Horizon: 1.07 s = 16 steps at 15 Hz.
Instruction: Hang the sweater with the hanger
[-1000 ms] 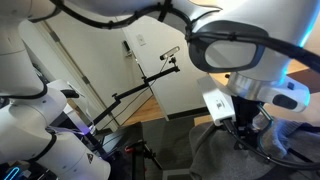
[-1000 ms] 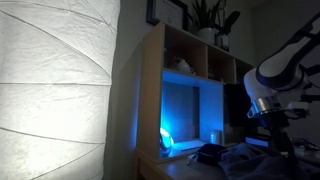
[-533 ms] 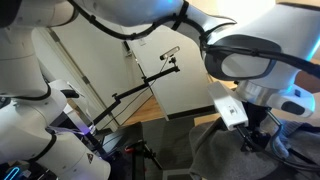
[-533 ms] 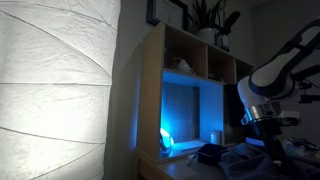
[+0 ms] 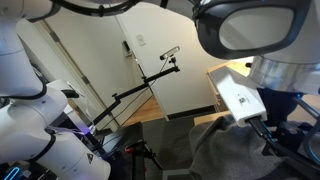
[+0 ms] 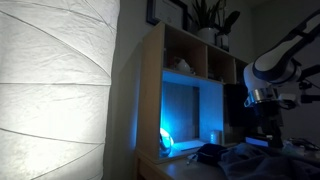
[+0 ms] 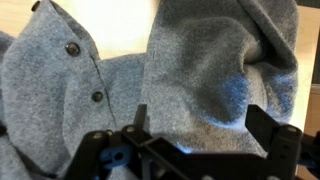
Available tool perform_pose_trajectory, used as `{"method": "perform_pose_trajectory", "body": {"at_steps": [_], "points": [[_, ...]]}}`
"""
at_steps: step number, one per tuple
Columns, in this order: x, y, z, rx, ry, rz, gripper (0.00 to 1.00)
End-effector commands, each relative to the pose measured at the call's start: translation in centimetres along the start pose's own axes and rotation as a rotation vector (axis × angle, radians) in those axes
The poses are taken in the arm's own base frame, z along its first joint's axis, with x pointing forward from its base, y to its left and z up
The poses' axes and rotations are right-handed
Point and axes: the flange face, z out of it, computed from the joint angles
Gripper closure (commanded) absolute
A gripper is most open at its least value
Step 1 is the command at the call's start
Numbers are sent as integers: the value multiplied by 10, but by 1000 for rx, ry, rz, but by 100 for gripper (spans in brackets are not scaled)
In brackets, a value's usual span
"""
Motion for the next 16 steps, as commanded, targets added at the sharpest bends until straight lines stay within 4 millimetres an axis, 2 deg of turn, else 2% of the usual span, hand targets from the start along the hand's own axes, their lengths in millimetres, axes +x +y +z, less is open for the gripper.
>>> {"method": "perform_pose_trajectory", "body": {"at_steps": [1, 6, 9, 12, 16], "points": [[7, -6, 7, 15, -10, -5, 0], [28, -23, 48, 76, -45, -40, 0], [37, -26, 62, 94, -69, -25, 0], [43, -20, 62, 90, -63, 5, 0], [46, -2, 39, 92, -10, 32, 0]]}}
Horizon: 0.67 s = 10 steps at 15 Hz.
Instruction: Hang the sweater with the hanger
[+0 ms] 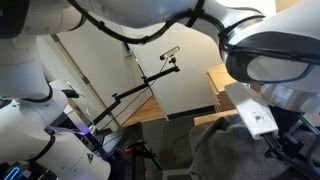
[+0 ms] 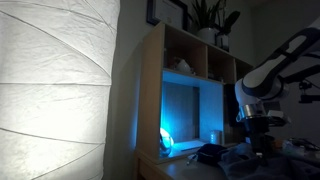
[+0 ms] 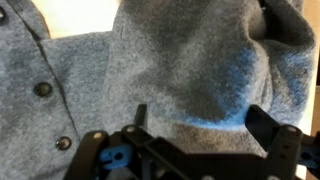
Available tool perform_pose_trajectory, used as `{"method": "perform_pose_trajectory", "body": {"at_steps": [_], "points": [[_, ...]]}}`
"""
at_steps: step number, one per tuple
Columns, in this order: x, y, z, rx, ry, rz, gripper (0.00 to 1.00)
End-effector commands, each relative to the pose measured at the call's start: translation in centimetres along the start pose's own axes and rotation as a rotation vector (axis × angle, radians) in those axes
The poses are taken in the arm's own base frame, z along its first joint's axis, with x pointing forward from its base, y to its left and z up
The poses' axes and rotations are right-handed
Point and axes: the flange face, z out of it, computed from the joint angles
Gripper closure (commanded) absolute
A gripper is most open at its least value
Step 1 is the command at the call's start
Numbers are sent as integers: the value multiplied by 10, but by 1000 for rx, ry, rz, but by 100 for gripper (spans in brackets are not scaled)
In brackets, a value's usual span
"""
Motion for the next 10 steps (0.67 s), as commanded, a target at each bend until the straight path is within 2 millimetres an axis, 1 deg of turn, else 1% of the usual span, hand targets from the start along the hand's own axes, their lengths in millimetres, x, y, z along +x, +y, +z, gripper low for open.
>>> {"method": "perform_pose_trajectory", "body": {"at_steps": [1, 3, 4, 7, 10], "points": [[4, 14, -28, 30, 47, 50, 0], [10, 23, -34, 37, 62, 76, 0], [15, 26, -34, 38, 63, 88, 0], [23, 26, -22, 33, 41, 114, 0], [29, 21, -2, 35, 13, 112, 0]]}}
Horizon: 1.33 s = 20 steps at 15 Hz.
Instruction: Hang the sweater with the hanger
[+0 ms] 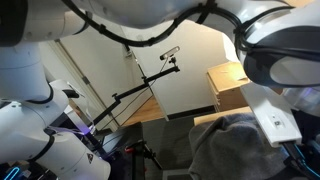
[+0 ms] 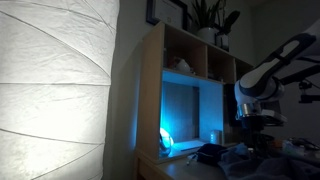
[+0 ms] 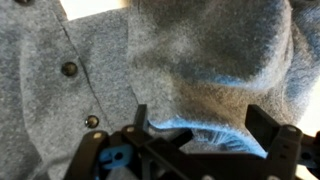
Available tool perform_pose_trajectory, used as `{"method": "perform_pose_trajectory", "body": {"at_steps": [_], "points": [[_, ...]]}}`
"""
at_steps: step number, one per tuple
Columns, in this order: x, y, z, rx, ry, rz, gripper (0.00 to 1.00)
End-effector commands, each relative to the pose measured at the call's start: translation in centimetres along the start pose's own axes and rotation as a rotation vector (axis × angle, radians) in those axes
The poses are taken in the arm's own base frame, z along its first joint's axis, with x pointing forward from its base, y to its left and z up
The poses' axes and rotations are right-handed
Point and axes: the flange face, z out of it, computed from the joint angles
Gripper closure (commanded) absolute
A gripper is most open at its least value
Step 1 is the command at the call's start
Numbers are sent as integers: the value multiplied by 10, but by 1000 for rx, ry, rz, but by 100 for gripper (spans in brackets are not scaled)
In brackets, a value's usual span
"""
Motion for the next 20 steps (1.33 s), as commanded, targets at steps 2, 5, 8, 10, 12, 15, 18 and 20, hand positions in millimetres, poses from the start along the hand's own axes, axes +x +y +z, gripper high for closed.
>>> {"method": "perform_pose_trajectory", "body": {"at_steps": [2, 5, 8, 10, 12, 15, 18, 20], "points": [[13, -13, 26, 13, -45, 16, 0], [17, -17, 41, 6, -65, 11, 0], [16, -23, 44, -9, -65, 14, 26], [9, -29, 34, -17, -54, 36, 42], [2, -35, 19, -34, -35, 53, 58], [-18, -47, -8, -104, 8, 105, 80], [-41, -66, -32, -182, 25, 133, 100], [-57, -88, -41, -240, 8, 142, 99]]}}
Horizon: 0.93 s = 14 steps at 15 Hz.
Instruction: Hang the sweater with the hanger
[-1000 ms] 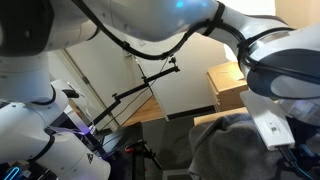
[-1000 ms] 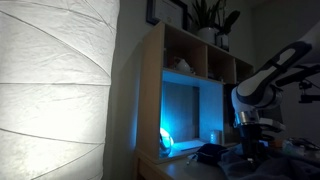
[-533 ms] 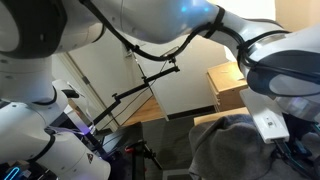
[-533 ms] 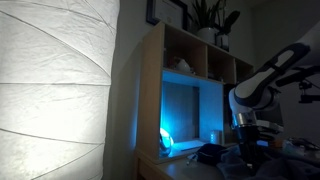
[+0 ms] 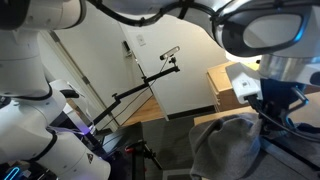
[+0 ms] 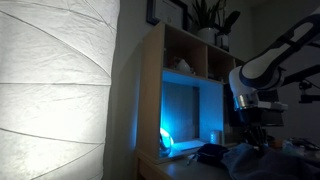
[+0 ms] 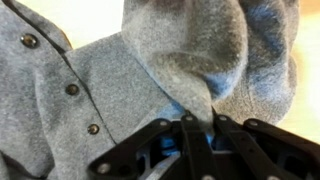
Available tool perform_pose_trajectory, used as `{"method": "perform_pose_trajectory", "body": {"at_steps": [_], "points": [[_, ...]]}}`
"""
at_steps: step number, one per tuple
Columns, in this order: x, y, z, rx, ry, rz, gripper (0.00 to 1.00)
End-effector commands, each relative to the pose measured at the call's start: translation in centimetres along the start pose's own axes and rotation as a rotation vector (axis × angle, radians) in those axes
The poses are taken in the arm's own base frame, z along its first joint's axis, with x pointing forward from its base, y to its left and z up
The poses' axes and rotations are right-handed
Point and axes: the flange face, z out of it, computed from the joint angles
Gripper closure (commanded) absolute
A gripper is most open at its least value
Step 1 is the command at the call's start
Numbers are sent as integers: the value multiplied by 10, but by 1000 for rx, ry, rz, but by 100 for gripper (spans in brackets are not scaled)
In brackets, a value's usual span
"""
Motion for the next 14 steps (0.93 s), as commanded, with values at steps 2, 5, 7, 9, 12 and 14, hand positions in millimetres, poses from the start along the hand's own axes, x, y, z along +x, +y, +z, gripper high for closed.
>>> {"method": "perform_pose_trajectory", "body": {"at_steps": [2, 5, 7, 9, 12, 14], "points": [[-50, -36, -29, -149, -2, 47, 97], [-65, -65, -30, -246, 19, 139, 97], [-78, -88, -27, -305, 5, 148, 96], [-90, -112, -22, -360, -14, 140, 96], [-106, -142, -14, -415, -70, 108, 96], [-117, -159, -10, -436, -128, 70, 97]]}}
